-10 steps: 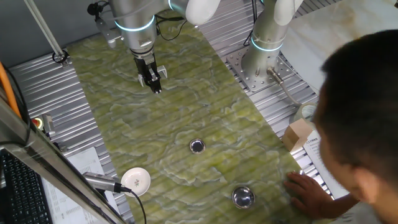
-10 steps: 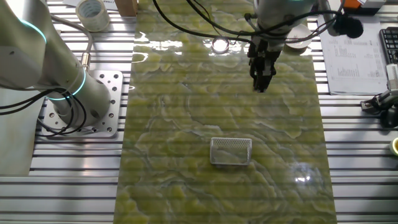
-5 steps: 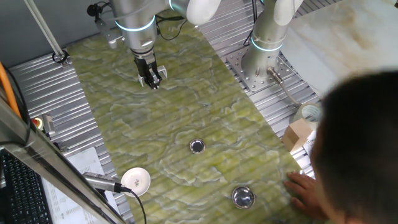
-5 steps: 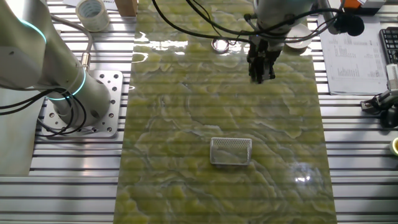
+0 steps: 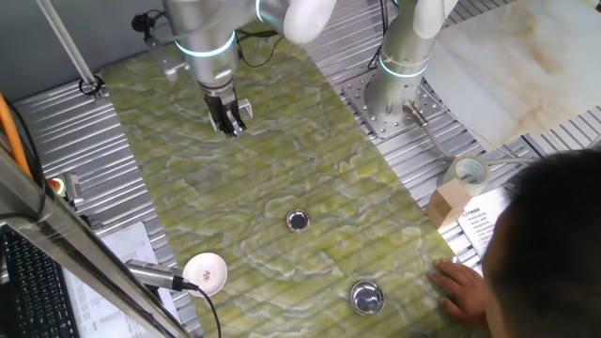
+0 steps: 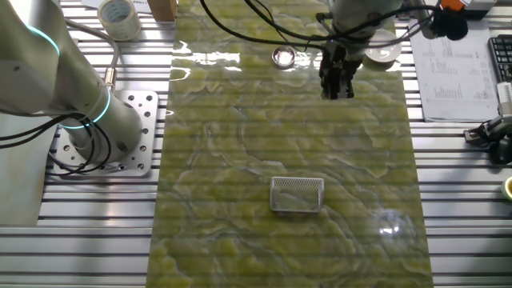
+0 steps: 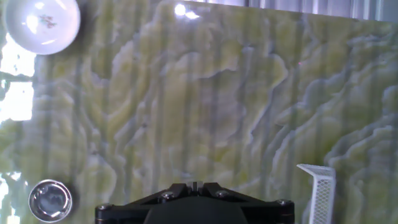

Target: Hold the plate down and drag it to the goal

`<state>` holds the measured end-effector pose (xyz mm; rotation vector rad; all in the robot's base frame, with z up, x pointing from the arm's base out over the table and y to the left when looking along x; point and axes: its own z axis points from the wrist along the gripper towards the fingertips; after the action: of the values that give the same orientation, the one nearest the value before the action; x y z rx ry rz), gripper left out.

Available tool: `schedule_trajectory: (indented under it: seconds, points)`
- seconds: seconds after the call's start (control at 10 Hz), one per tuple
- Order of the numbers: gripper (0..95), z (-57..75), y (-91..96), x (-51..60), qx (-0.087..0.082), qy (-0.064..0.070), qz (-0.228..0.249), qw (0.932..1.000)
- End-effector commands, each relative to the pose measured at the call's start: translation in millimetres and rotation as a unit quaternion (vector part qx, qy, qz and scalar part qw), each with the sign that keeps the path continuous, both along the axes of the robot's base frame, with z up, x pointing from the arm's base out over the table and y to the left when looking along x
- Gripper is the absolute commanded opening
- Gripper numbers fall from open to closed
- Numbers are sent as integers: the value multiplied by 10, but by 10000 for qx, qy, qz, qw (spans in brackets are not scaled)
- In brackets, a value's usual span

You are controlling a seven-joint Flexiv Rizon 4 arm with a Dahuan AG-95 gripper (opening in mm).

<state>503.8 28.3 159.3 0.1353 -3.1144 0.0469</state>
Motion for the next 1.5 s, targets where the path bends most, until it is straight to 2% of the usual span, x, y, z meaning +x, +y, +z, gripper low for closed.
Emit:
schedule_trajectory:
  seconds: [0.1, 0.4, 0.8, 1.1, 1.5]
  points:
    - [0, -32, 87, 5, -3, 25, -23, 10000]
    - [0, -142, 358, -5, -4, 92, -68, 9999]
    - [0, -228, 594, -40, 81, 114, -88, 9999]
    - [0, -241, 613, -12, 141, 247, 25, 9996]
    - [0, -242, 614, -12, 115, 433, 80, 9990]
